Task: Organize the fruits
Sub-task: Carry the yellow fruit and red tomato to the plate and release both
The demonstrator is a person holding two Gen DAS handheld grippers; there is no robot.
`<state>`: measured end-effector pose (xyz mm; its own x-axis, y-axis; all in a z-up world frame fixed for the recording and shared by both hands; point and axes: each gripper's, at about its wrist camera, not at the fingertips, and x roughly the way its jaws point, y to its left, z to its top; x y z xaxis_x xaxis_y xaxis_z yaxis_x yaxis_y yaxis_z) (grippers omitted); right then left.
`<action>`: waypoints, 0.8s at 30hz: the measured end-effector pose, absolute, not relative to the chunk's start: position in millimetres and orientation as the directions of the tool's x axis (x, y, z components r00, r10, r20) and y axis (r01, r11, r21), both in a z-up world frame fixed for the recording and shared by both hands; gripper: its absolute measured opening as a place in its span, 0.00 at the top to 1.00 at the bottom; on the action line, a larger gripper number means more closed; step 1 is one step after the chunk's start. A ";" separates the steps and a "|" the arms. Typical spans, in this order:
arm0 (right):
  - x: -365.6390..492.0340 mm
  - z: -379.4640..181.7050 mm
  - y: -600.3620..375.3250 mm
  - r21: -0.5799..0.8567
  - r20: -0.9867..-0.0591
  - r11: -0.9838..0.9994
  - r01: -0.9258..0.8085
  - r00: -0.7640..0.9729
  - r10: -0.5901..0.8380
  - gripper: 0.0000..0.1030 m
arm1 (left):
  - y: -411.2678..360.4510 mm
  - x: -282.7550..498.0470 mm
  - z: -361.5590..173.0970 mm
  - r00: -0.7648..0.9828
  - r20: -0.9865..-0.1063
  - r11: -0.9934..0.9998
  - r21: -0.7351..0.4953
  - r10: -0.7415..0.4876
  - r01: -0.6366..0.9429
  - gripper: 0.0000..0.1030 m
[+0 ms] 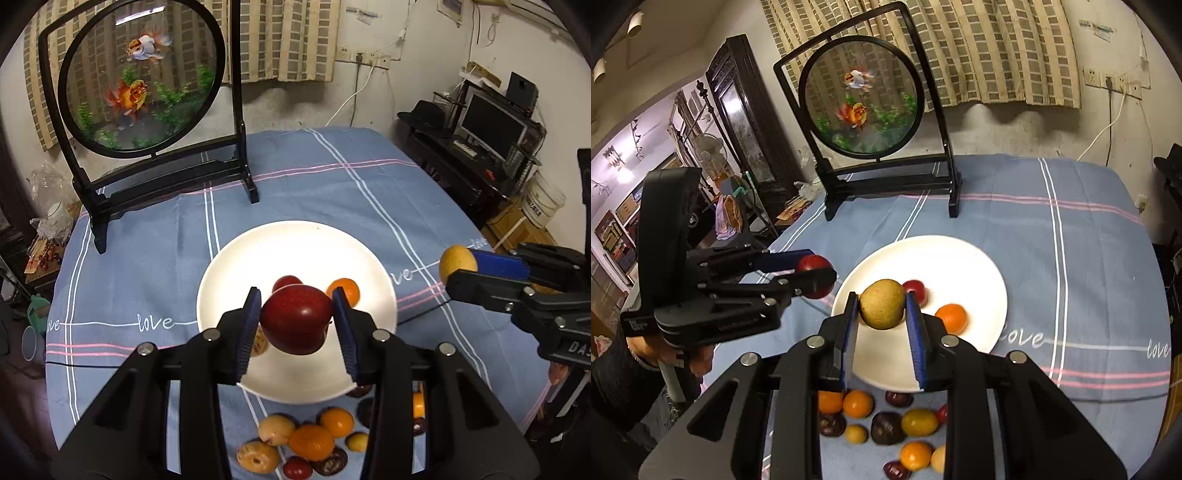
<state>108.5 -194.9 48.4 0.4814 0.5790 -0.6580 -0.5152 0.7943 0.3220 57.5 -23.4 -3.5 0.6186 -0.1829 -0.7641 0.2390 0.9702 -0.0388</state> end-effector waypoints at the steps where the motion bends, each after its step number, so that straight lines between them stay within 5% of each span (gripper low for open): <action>1: 110.2 48.8 -194.9 0.321 -0.660 0.795 -0.514 0.481 0.577 0.75 | -23.3 60.7 -6.2 0.617 -0.767 0.972 -0.036 -0.176 0.233 0.61; 24: 153.2 6.8 -161.8 0.312 -0.738 0.789 -0.529 0.388 0.552 0.75 | -8.2 117.1 -53.6 0.547 -0.832 0.987 -0.007 -0.094 0.159 0.61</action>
<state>153.2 -161.8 6.8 0.3876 0.5520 -0.7383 -0.5287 0.7892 0.3125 117.1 -8.2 -53.6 0.5473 -0.0938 -0.8317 0.1593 0.9872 -0.0065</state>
